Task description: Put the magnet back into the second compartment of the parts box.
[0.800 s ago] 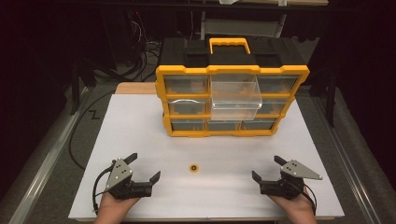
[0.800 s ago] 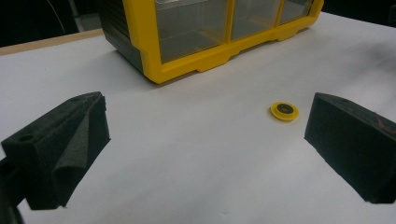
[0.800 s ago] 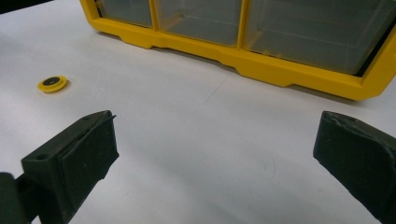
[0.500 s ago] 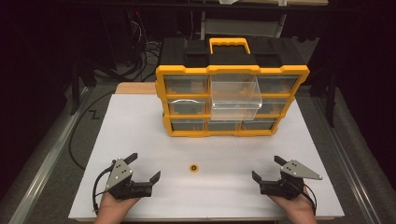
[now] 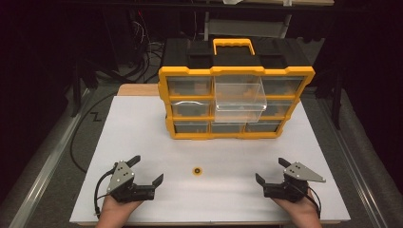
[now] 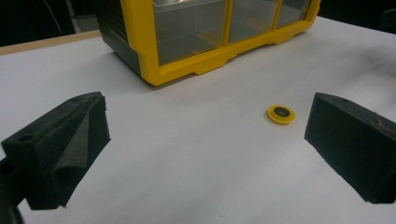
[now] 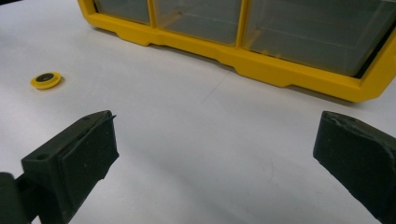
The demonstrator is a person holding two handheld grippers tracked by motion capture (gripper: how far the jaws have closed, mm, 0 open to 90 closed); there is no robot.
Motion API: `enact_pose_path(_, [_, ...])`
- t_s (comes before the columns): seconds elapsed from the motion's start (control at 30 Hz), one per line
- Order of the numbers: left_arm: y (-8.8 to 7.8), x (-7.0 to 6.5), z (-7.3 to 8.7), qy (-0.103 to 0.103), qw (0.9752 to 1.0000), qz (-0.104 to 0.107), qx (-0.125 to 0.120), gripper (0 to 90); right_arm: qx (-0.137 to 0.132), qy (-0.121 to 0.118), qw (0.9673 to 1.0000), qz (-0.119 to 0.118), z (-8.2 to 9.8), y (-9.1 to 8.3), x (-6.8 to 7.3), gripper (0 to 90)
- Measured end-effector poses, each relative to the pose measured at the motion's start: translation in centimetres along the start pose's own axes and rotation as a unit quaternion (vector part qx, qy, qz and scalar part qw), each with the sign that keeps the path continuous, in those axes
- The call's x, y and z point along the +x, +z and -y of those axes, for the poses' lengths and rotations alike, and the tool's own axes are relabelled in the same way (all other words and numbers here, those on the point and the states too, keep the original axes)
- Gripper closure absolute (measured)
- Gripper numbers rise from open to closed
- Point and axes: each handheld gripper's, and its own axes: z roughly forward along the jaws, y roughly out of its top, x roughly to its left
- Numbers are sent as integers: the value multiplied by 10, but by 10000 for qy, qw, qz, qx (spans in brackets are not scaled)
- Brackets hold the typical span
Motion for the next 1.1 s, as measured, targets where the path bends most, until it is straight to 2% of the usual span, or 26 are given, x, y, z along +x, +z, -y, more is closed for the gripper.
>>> enact_pose_path(0.23, [0,0,0,-9,10000,10,4,10,38,-93,9999,-53,-1,4,4,2])
enact_pose_path(0.47, [0,1,0,-57,10000,21,-59,10,120,-159,9997,-150,-4,10,13,2])
enact_pose_path(0.8, [2,3,1,-32,10000,57,-75,27,88,-276,9991,-295,-10,19,25,2])
enact_pose_path(1.1, [2,0,1,0,9997,190,-134,21,161,-385,9977,-528,-25,41,42,2])
